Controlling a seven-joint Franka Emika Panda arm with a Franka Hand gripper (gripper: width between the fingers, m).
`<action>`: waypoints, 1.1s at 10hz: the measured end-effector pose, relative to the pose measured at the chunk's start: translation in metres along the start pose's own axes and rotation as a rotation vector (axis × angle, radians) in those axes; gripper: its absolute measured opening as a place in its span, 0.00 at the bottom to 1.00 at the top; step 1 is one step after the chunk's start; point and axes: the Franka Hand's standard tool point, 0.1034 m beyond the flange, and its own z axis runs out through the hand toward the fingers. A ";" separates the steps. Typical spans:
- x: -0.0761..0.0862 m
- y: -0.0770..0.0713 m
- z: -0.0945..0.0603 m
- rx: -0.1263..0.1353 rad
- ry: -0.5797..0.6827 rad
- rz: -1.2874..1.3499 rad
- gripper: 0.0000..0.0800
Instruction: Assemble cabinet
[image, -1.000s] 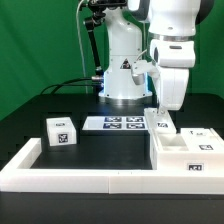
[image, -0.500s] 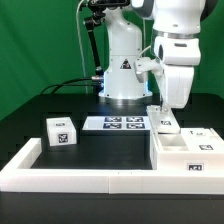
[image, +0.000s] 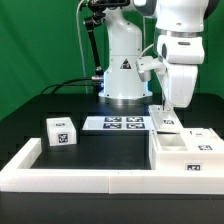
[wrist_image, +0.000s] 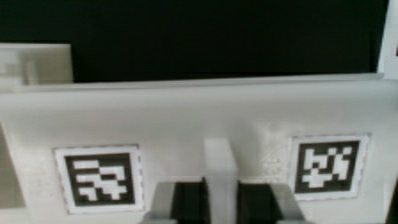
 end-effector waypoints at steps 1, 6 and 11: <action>-0.001 0.000 0.000 -0.001 0.000 0.001 0.09; 0.000 -0.001 0.002 0.003 0.000 0.001 0.09; -0.004 -0.005 0.008 -0.046 0.022 0.012 0.09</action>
Offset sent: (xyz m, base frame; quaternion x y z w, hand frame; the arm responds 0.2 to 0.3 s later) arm 0.0000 0.0000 0.0000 0.0000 0.0000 0.0000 1.0000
